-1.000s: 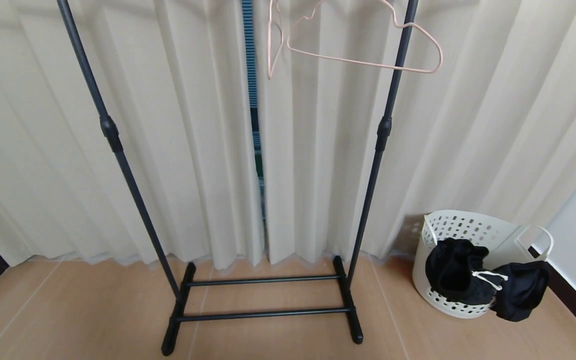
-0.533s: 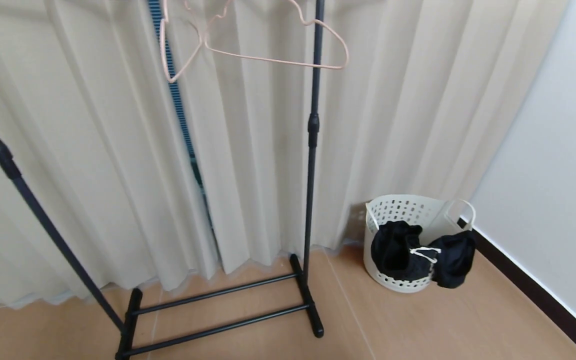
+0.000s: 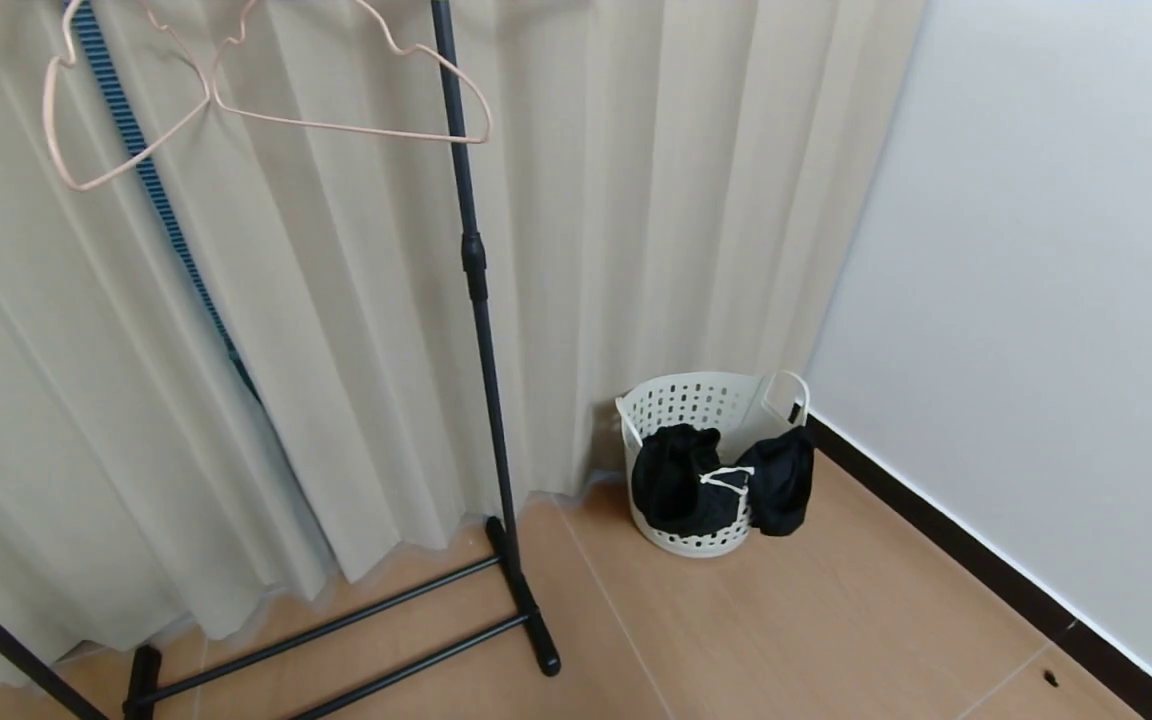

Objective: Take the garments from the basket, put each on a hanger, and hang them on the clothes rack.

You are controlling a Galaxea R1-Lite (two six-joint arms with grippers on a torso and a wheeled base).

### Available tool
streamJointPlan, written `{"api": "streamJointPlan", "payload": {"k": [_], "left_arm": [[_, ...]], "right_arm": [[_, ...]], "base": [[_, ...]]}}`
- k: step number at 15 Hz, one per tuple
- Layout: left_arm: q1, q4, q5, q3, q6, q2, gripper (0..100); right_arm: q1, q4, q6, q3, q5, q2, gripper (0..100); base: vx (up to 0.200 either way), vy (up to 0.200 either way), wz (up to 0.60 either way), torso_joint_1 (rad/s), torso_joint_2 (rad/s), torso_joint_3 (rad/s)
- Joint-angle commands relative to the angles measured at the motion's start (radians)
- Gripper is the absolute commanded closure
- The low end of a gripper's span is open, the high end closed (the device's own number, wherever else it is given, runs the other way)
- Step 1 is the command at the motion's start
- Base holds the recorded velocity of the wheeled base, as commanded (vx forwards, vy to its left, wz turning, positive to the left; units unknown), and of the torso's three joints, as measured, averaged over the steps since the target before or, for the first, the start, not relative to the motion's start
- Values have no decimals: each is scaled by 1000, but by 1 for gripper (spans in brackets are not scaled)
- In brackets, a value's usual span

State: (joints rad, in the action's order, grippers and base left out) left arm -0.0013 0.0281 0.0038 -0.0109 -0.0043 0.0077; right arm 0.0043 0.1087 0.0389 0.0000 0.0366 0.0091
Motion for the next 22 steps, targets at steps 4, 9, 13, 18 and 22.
{"api": "streamJointPlan", "payload": {"k": [4,9,13,18,22], "left_arm": [[0,0,1,0,0,2,0],[0,0,1,0,0,0,0],[0,0,1,0,0,0,0],[0,0,1,0,0,0,0],[0,-4,4,0,-3,0,0]], "right_arm": [[0,0,-1,0,0,2,0],[0,0,-1,0,0,2,0],[-1,0,-1,0,0,2,0],[0,0,-1,0,0,2,0],[-1,0,-1,0,0,2,0]], "base": [[50,-200,0,7,4,1],[200,0,0,-1,1,2],[200,0,0,4,2,4],[120,120,0,2,0,3],[0,150,0,7,1,2]]}}
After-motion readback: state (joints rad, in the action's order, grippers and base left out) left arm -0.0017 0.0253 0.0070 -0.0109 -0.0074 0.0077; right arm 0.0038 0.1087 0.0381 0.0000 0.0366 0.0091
